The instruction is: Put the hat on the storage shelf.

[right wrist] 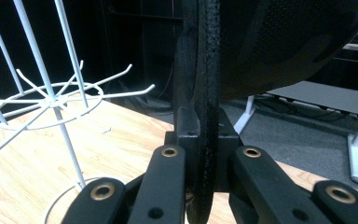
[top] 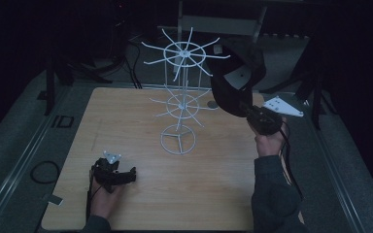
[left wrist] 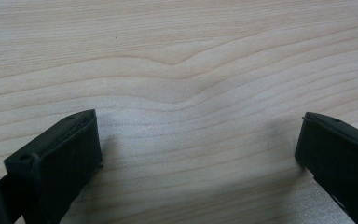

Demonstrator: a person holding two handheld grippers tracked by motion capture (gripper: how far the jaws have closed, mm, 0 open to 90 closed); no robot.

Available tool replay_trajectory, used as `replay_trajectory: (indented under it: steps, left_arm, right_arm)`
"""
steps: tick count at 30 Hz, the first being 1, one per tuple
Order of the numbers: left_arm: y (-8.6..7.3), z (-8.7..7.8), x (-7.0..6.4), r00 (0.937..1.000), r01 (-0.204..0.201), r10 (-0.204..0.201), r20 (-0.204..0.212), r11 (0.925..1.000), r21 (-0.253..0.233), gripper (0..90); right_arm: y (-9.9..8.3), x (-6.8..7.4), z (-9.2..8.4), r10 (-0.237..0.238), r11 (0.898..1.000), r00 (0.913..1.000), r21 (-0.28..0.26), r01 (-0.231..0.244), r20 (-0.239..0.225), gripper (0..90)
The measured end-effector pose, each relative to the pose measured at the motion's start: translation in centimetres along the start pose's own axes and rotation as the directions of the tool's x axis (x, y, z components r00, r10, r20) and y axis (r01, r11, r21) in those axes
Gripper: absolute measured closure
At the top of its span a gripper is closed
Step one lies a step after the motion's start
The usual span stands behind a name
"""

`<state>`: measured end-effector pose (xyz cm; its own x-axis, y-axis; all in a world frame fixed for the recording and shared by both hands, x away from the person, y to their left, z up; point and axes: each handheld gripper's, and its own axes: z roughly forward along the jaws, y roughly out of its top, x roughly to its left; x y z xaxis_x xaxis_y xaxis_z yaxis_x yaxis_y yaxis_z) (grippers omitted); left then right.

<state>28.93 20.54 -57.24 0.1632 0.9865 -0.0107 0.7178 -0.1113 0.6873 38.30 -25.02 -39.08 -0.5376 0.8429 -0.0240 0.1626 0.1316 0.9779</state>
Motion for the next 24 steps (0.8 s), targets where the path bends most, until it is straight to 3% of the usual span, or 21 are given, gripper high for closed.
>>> replay_trajectory:
  steps: [24]
  left_arm:
    - [0.00,0.00,-0.01,1.0000,0.002,-0.002,0.000,1.0000,0.001,0.2]
  right_arm:
    - [0.40,0.20,-0.33,-0.008,1.000,0.9999,-0.028,0.008,0.006,86.2]
